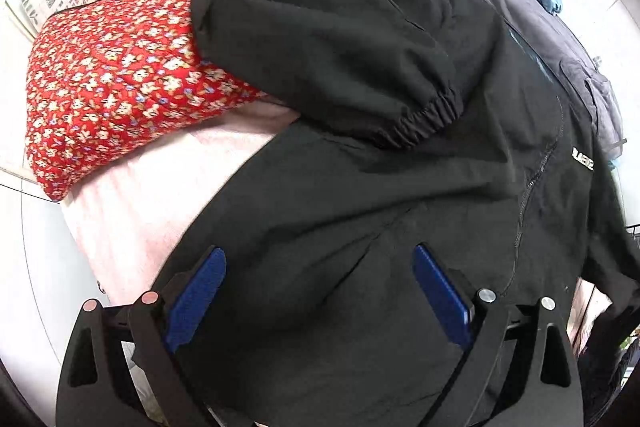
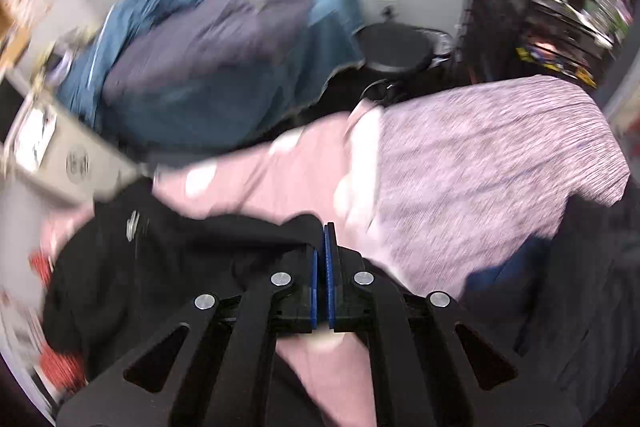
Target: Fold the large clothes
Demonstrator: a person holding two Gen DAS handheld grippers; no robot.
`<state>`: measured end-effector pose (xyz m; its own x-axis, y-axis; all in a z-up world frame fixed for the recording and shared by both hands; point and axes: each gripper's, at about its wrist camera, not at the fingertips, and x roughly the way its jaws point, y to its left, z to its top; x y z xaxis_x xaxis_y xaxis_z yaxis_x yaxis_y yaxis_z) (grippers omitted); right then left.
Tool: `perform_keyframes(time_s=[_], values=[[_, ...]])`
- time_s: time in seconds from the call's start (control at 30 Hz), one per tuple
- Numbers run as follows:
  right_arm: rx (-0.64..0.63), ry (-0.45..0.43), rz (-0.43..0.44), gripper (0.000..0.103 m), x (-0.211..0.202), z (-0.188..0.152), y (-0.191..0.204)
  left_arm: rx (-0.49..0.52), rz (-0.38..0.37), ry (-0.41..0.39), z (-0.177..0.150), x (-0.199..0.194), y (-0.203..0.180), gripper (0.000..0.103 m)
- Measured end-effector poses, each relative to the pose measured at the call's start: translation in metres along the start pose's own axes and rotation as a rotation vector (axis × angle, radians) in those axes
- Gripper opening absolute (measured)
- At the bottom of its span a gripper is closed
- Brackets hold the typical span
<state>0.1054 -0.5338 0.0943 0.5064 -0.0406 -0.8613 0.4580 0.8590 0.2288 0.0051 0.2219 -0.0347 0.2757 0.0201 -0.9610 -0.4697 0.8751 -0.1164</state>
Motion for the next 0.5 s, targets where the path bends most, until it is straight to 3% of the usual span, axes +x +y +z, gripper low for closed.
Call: perform_keyframes(time_s=[0.1, 0.2, 0.27, 0.3, 0.33, 0.37, 0.5], values=[[0.019, -0.018, -0.063, 0.003, 0.012, 0.040, -0.013, -0.035, 0.009, -0.012, 0.001, -0.005, 0.015, 0.092], [0.092, 0.089, -0.094, 0.006, 0.047, 0.043, -0.015, -0.082, 0.019, -0.016, -0.001, -0.008, 0.033, 0.092], [0.113, 0.142, -0.058, 0.016, 0.057, 0.036, -0.020, -0.109, 0.029, -0.020, -0.005, -0.012, 0.044, 0.092], [0.101, 0.151, -0.054, 0.034, 0.063, 0.031, -0.015, -0.126, 0.037, -0.021, -0.007, -0.012, 0.052, 0.092], [0.088, 0.150, -0.064, 0.066, 0.066, 0.028, -0.011, -0.138, 0.042, -0.018, -0.009, -0.013, 0.056, 0.092], [0.085, 0.142, -0.077, 0.085, 0.065, 0.023, -0.009, -0.150, 0.046, -0.012, -0.010, -0.012, 0.061, 0.092], [0.055, 0.074, -0.122, 0.086, 0.055, 0.001, 0.006, -0.181, 0.066, 0.001, -0.013, -0.012, 0.080, 0.092]])
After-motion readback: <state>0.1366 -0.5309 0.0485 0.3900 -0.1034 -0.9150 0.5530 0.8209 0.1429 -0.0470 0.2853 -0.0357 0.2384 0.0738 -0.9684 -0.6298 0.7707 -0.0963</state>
